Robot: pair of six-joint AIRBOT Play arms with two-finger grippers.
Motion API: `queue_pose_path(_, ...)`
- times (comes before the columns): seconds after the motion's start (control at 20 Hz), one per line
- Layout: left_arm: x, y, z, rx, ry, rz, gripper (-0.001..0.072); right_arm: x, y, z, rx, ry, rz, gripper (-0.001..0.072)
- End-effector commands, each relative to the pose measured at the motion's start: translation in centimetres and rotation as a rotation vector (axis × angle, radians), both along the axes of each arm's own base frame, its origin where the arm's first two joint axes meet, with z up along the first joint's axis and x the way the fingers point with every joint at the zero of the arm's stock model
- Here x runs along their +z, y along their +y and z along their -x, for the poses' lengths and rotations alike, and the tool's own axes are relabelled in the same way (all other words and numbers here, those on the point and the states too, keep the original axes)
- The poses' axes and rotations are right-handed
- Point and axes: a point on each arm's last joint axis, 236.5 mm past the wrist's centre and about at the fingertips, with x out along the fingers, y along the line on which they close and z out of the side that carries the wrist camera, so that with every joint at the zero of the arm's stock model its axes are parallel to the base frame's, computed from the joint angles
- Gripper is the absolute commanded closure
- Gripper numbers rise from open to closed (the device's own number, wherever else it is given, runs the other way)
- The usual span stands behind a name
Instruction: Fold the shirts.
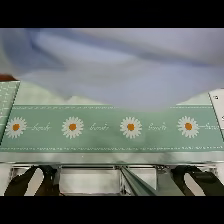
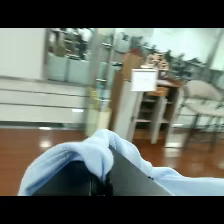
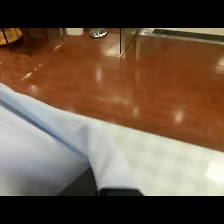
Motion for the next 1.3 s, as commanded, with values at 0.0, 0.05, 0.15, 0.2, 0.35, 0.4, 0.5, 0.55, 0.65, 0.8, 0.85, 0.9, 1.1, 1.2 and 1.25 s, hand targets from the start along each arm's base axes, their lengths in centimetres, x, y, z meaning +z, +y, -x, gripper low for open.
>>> queue_pose_path(0.0,-2.5,0.4,5.1,0.149,0.081,-0.114,0.0682,-2.6,-0.1,2.6,0.0,0.111,0.026,0.069)
queue_pose_path(0.05,-4.5,0.4,5.4,0.153,0.159,-0.117,0.0682,-3.9,0.0,2.3,0.007,0.163,0.024,0.0691)
queue_pose_path(0.15,-8.4,1.1,5.1,0.164,0.297,-0.101,0.0682,-7.1,1.0,1.4,0.056,0.277,0.004,0.069)
queue_pose_path(0.2,-10.4,1.7,4.5,0.177,0.349,-0.077,0.0682,-8.8,1.5,0.8,0.085,0.333,-0.01,0.0691)
queue_pose_path(0.35,-17.4,2.2,1.7,0.132,0.506,0.064,0.0682,-14.3,1.4,-1.7,0.093,0.461,-0.008,0.0691)
queue_pose_path(0.4,-20.2,1.8,0.6,0.087,0.567,0.116,0.0682,-16.5,0.4,-3.0,0.048,0.498,0.003,0.0691)
queue_pose_path(0.5,-26.4,0.0,-1.5,-0.051,0.701,0.225,0.0683,-20.8,-2.6,-5.6,-0.087,0.557,0.038,0.0692)
queue_pose_path(0.55,-29.2,-0.9,-2.6,-0.119,0.748,0.286,0.0683,-22.9,-3.9,-6.6,-0.145,0.591,0.051,0.0692)
queue_pose_path(0.65,-35.0,-1.5,-5.2,-0.157,0.834,0.36,0.0683,-27.1,-4.9,-8.8,-0.182,0.679,0.057,0.0693)
queue_pose_path(0.8,-42.1,-3.9,-10.1,-0.181,0.931,0.354,0.0683,-33.0,-5.2,-13.7,-0.193,0.797,0.009,0.0693)
queue_pose_path(0.85,-44.2,-5.0,-12.5,-0.168,0.951,0.351,0.0683,-34.8,-5.4,-15.5,-0.201,0.818,-0.018,0.0693)
queue_pose_path(0.9,-46.2,-5.7,-14.8,-0.144,0.962,0.35,0.0683,-36.8,-5.7,-17.4,-0.216,0.843,-0.06,0.0692)
queue_pose_path(1.1,-51.1,-9.0,-23.9,-0.128,1.013,0.328,0.0683,-43.2,-8.4,-22.1,-0.284,0.953,-0.23,0.0691)
queue_pose_path(1.2,-52.1,-10.1,-27.3,-0.167,1.045,0.328,0.0683,-44.6,-9.4,-24.0,-0.302,0.964,-0.288,0.0691)
queue_pose_path(1.25,-52.4,-10.7,-28.6,-0.192,1.062,0.33,0.0683,-45.1,-9.6,-24.8,-0.306,0.969,-0.311,0.069)
